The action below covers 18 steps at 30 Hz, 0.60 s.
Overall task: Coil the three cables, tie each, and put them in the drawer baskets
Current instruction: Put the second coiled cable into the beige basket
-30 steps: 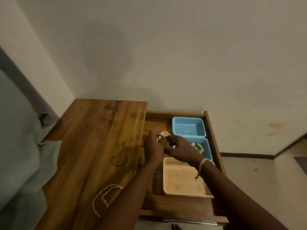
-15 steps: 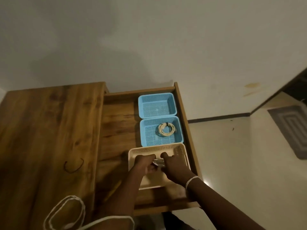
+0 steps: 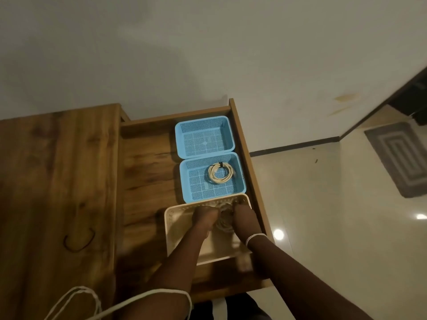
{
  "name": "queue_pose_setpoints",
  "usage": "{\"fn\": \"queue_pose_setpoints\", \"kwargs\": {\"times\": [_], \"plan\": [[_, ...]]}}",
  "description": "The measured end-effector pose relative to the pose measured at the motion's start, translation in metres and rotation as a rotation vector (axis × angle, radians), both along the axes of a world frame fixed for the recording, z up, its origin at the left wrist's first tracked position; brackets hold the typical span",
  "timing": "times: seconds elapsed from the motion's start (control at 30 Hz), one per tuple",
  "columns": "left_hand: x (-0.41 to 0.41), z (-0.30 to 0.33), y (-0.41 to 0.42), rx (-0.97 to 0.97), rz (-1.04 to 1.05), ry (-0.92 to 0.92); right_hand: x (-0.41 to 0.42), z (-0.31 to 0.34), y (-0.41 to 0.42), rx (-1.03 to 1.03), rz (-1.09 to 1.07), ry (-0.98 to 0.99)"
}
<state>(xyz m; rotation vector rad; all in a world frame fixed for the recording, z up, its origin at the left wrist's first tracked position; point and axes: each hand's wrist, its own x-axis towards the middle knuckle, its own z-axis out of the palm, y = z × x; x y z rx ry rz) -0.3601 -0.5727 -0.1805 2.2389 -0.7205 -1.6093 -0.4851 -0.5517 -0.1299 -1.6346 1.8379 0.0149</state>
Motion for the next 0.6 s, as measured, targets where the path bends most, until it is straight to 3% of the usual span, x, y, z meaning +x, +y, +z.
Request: {"fn": "queue_pose_setpoints", "kwargs": {"times": [0.1, 0.2, 0.37, 0.6], "plan": [[-0.002, -0.017, 0.000, -0.067, -0.232, -0.135, 0.005, 0.002, -0.008, 0.019, 0.106, 0.065], [-0.012, -0.006, 0.002, -0.157, -0.327, -0.268, 0.010, -0.003, -0.008, 0.040, 0.111, 0.108], [-0.023, -0.001, 0.006, -0.292, -0.232, -0.308, 0.011, -0.006, -0.002, -0.055, 0.133, 0.128], [-0.027, -0.004, 0.015, -0.346, -0.048, -0.124, 0.015, -0.031, 0.008, -0.120, 0.168, 0.143]]}}
